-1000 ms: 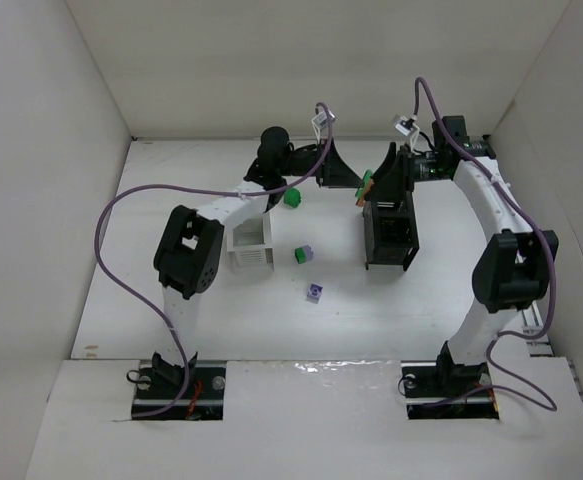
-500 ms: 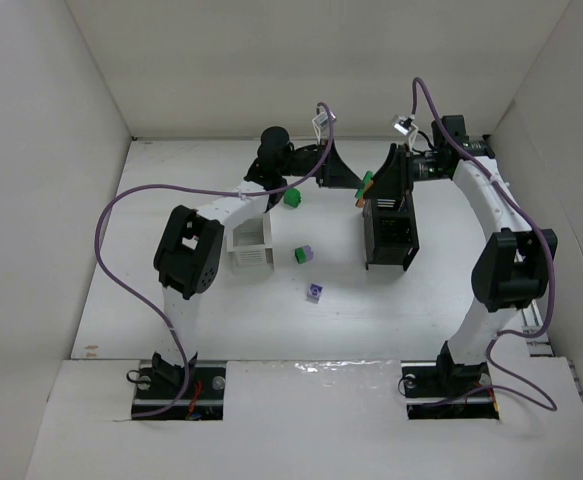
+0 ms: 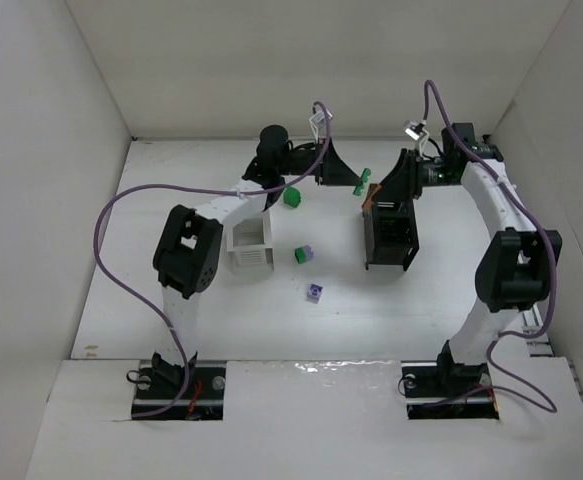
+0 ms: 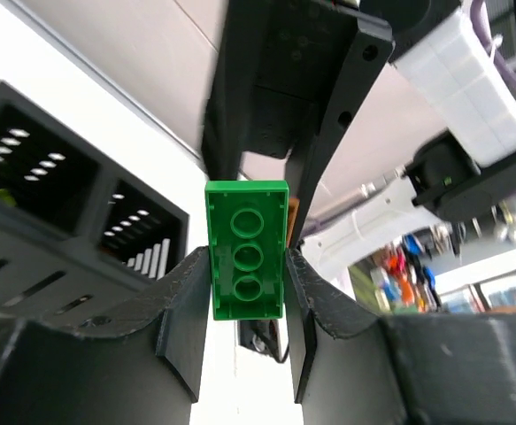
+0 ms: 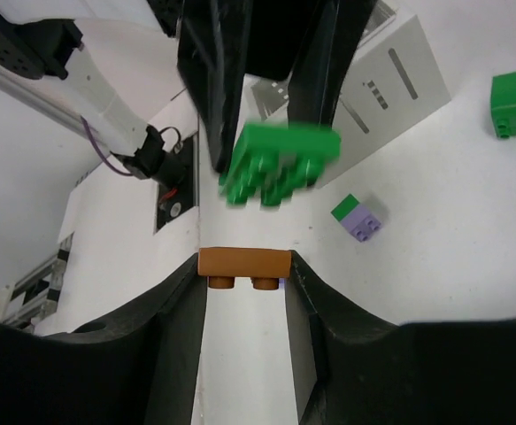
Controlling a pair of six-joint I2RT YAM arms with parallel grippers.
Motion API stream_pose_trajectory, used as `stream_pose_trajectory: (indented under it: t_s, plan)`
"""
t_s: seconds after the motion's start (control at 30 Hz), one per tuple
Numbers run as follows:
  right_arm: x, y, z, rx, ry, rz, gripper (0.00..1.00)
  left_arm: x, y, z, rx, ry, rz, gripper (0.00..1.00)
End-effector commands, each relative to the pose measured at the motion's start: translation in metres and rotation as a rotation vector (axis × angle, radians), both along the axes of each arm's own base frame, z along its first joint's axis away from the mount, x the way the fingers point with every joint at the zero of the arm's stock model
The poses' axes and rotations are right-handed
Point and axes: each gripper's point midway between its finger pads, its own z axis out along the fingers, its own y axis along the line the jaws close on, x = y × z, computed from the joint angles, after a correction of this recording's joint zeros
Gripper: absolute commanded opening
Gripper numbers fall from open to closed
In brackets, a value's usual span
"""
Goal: Sort the legos into containers by color
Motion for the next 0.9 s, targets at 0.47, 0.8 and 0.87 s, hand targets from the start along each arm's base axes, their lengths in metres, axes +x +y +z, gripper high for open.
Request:
stream_pose_trajectory:
  t_s: [0.47,0.8,0.87]
  plan:
    - [-0.036,-0.046,-0.003,-0.159,-0.173,-0.104,0.0,0.035,0.037,0.049,0.032,-0.183,0.186,0.0]
    - [-0.015,-0.061,-0.01,-0.476,-0.373,-0.429,0.0,0.057,0.056,0.034,0.23,-0.26,0.392,0.0]
    - [-0.013,-0.064,-0.02,-0.488,-0.35,-0.453,0.0,0.059,0.06,0.03,0.262,-0.269,0.416,0.0]
